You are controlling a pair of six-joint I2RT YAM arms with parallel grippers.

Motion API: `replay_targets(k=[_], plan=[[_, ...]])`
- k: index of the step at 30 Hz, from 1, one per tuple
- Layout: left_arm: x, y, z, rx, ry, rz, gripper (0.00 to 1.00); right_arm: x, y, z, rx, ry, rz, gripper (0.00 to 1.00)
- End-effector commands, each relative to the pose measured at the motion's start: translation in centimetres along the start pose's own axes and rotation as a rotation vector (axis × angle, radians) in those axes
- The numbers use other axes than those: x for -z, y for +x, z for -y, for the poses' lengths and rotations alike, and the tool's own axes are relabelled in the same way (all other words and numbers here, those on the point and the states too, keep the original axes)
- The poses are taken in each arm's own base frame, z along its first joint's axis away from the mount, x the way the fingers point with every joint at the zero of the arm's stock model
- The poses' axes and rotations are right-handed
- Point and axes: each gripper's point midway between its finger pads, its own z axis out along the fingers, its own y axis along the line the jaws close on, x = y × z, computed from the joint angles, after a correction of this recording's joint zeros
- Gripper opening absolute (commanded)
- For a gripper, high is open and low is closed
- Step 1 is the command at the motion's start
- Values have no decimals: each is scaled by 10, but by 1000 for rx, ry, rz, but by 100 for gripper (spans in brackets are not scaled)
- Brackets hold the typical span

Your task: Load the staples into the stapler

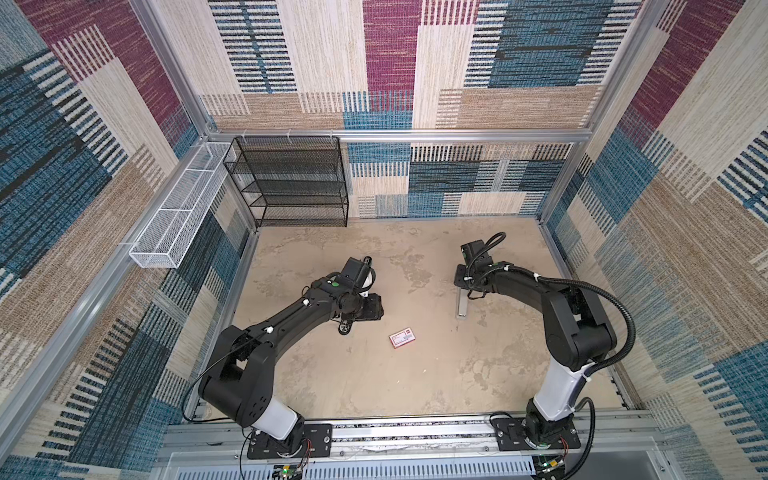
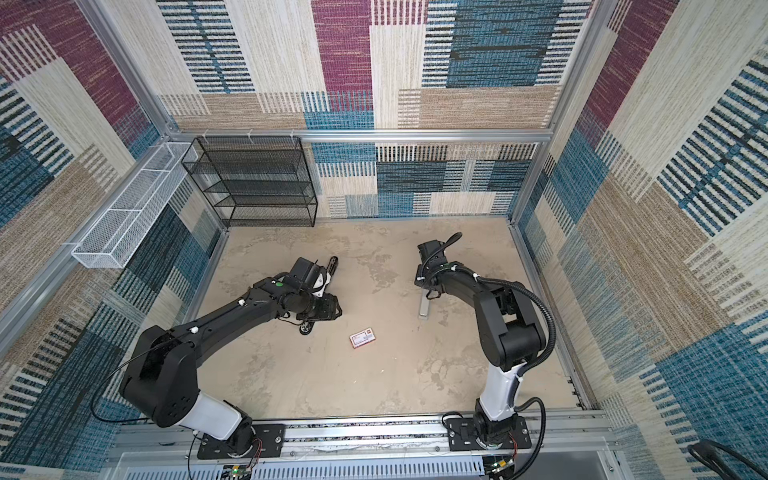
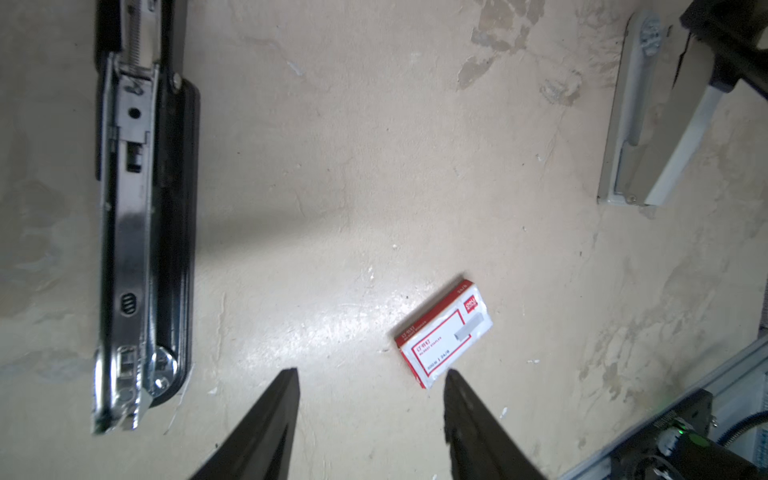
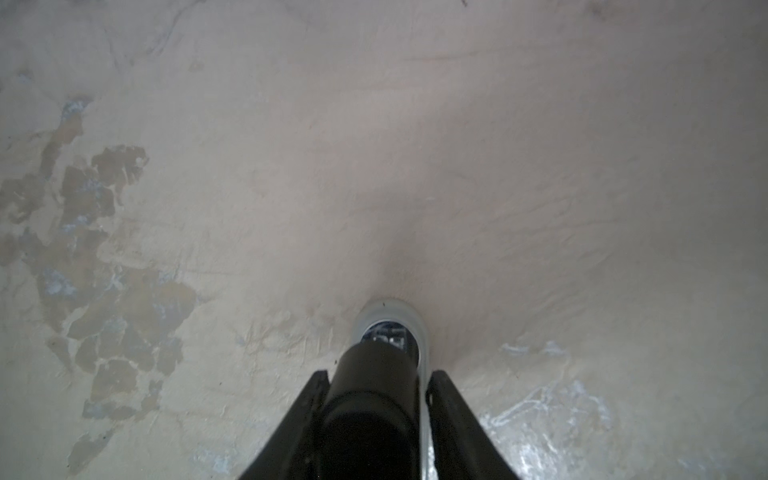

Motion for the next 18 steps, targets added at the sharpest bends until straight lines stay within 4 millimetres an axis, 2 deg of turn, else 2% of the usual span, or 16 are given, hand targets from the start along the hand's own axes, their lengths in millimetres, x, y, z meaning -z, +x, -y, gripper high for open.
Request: replay_targets(k=[1, 4, 5, 11, 14, 18], plan=[[-8, -5, 14, 25, 69, 2, 58, 1, -1, -4, 36, 31, 13, 34], [-13, -6, 17, 29, 88, 0, 58, 5, -1, -15, 77, 17, 24, 24], [-14, -7, 19, 31, 98, 4, 58, 6, -1, -19, 92, 4, 28, 24], [-21, -21, 33, 42, 160, 18, 59, 12, 3, -61, 233, -130, 39, 12], [-23, -30, 43, 49, 201, 24, 59, 18, 6, -86, 327, -201, 55, 10], [-27, -43, 55, 72, 271, 44, 58, 39, 6, -115, 418, -338, 122, 9]])
